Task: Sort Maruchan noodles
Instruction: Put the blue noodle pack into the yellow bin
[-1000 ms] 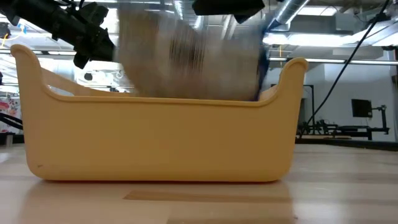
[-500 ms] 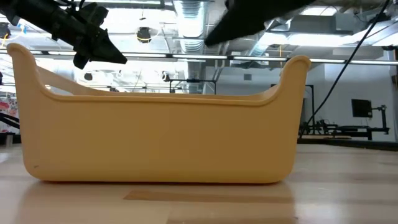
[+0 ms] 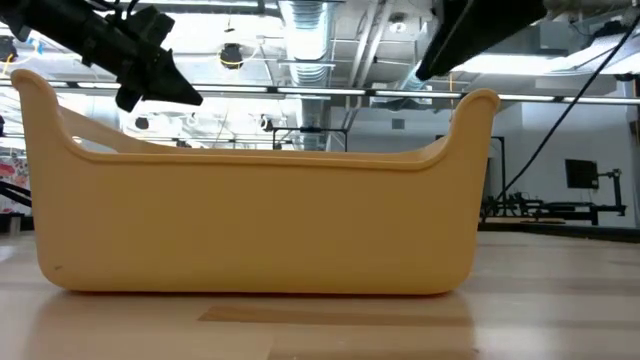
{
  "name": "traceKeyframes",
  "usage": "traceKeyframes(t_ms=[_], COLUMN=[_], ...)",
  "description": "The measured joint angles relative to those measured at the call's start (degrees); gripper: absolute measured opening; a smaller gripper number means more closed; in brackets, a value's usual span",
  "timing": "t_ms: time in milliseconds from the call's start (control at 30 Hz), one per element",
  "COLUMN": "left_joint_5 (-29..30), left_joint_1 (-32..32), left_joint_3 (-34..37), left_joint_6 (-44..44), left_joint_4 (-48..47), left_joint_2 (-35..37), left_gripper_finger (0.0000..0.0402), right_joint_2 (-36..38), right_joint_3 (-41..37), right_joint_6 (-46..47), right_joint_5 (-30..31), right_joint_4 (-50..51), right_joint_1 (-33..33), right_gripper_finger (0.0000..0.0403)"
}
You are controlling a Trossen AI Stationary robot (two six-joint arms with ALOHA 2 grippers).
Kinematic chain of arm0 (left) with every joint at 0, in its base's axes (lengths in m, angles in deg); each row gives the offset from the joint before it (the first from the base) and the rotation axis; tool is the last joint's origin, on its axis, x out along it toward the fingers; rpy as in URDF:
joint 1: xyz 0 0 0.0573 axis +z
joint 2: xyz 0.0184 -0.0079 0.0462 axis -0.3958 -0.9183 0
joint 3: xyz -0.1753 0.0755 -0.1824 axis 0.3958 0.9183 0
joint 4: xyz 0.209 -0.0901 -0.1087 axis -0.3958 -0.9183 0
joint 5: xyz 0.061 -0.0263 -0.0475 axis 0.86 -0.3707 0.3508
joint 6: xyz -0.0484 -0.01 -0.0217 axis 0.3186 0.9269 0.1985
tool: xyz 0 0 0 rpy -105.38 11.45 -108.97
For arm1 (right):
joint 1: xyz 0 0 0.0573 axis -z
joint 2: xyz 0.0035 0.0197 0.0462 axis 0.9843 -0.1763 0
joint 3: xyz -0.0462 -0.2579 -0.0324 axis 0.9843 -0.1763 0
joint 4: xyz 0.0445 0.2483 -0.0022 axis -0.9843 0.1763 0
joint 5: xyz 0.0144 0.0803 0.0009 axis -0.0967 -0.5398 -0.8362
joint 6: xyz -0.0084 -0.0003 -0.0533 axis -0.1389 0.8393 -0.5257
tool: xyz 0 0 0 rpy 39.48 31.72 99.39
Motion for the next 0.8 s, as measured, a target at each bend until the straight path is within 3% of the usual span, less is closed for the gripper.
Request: traceKeyframes(t_ms=[300,433,633,800], left_joint_5=[-0.31,-4.37,-8.9,-9.58], left_joint_1=[0.0,0.0,-0.02,1.69], left_joint_3=[0.0,0.04,0.04,-0.01], left_joint_6=[0.3,-0.95,-4.18,-2.73], left_joint_4=[-1.16,-0.77,1.85,0.7], left_joint_2=[-0.51,-3.09,-11.11,-16.31], left_gripper_finger=[0.0,0.0,0.0006,0.0046], right_joint_2=[12.86,18.21,21.99,21.42], right_joint_3=[-15.08,-22.91,-29.01,-28.99], right_joint_6=[11.93,16.62,15.54,12.93], right_joint_5=[9.75,12.57,15.0,15.08], right_joint_4=[1.69,-1.99,-11.45,-15.23], right_joint_1=[-1.61,-1.26,1.33,3.95], right_gripper_finger=[0.0218,0.0218,0.0218,0.0218])
